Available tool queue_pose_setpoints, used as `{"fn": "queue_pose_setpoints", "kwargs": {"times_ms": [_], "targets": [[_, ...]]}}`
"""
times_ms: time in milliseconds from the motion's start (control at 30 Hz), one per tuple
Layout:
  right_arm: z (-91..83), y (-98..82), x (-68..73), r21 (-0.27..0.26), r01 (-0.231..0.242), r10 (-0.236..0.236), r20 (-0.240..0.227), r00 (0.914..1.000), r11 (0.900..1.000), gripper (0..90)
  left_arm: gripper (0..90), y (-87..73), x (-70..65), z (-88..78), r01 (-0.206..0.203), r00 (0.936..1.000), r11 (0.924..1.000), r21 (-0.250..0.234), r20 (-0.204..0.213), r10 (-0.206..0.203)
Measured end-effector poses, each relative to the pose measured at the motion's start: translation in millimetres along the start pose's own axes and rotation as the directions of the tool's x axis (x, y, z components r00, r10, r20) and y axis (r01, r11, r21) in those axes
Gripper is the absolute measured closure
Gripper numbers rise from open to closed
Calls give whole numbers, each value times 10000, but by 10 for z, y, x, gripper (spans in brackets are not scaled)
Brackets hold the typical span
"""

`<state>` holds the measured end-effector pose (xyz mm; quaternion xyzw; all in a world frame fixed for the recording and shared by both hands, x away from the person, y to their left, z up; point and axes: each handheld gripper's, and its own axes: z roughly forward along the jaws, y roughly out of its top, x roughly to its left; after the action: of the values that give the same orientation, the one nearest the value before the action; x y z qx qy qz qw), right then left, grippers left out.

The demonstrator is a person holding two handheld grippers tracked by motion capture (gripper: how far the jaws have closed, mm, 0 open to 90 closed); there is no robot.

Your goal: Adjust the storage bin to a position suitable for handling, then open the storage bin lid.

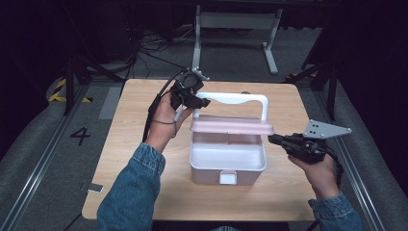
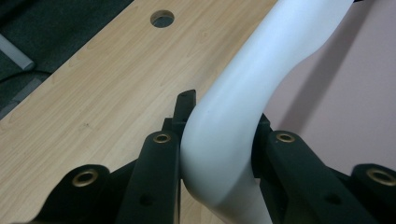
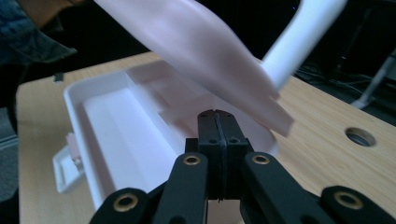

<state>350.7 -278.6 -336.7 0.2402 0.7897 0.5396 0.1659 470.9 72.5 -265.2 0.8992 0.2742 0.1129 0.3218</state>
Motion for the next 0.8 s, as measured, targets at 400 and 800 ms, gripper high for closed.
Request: {"fn": "queue_pose_setpoints", "kwargs": {"times_ms": [400, 800], "targets": [[39, 20, 12, -657, 48, -35, 201, 9998, 9978, 899, 473, -75, 6, -187, 230, 9995, 9968, -761, -188, -245], [62, 121, -16, -870, 548, -526, 277, 9982, 9947, 899, 425, -444, 34, -626, 718, 9962, 9818, -1756, -363, -794]]}}
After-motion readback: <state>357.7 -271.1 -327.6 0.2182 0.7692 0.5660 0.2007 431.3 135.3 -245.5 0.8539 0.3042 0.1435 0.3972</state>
